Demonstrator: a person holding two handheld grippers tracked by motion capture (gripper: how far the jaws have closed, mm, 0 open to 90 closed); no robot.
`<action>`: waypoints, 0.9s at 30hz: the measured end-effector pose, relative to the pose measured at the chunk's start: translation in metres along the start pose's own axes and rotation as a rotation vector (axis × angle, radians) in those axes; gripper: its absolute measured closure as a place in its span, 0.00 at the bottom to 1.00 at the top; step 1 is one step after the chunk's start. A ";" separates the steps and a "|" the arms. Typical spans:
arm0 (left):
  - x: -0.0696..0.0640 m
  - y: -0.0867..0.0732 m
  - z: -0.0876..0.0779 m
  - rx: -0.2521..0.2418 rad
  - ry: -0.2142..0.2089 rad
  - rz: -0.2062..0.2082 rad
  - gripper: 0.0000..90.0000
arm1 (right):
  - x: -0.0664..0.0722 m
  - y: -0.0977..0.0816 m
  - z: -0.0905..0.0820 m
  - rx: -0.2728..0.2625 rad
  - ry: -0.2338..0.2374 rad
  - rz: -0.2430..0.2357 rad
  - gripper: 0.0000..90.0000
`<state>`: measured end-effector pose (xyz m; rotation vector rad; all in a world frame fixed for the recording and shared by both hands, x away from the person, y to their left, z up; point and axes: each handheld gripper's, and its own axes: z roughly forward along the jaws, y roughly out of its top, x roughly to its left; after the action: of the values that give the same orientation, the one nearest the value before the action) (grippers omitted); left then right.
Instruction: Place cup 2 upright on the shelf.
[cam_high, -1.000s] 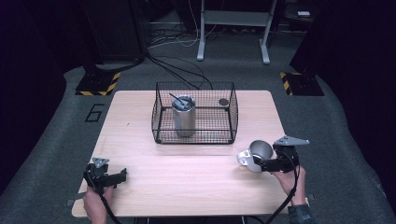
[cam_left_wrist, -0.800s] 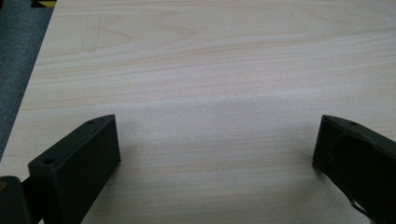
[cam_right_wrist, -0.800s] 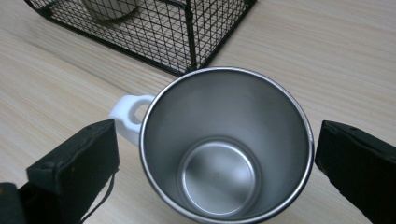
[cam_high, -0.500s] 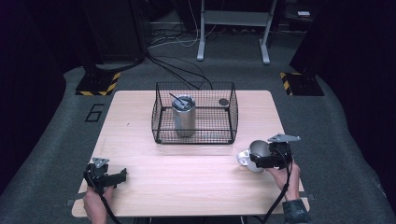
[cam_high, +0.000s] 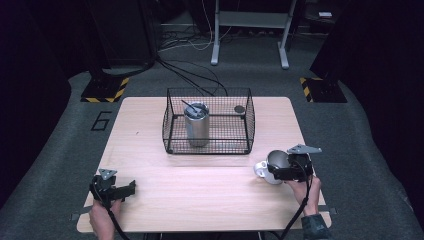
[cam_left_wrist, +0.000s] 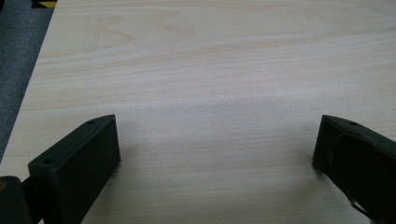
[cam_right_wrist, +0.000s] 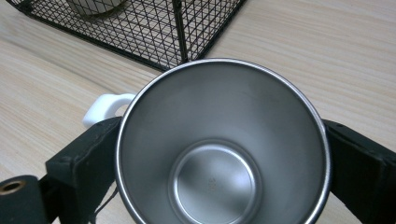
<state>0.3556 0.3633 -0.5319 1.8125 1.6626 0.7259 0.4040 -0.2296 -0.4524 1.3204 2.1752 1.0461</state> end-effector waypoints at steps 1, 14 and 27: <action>0.000 0.000 0.000 0.001 0.000 0.000 0.00 | -0.001 0.000 0.000 -0.003 0.001 0.004 0.06; 0.000 0.000 0.000 0.001 0.000 0.000 0.00 | 0.006 0.011 -0.018 -0.045 0.010 -0.028 0.06; 0.000 0.000 0.000 0.000 -0.001 0.001 0.00 | 0.025 0.025 -0.022 -0.069 0.053 -0.062 0.06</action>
<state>0.3557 0.3637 -0.5319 1.8135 1.6604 0.7252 0.3919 -0.2094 -0.4179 1.2006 2.1829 1.1331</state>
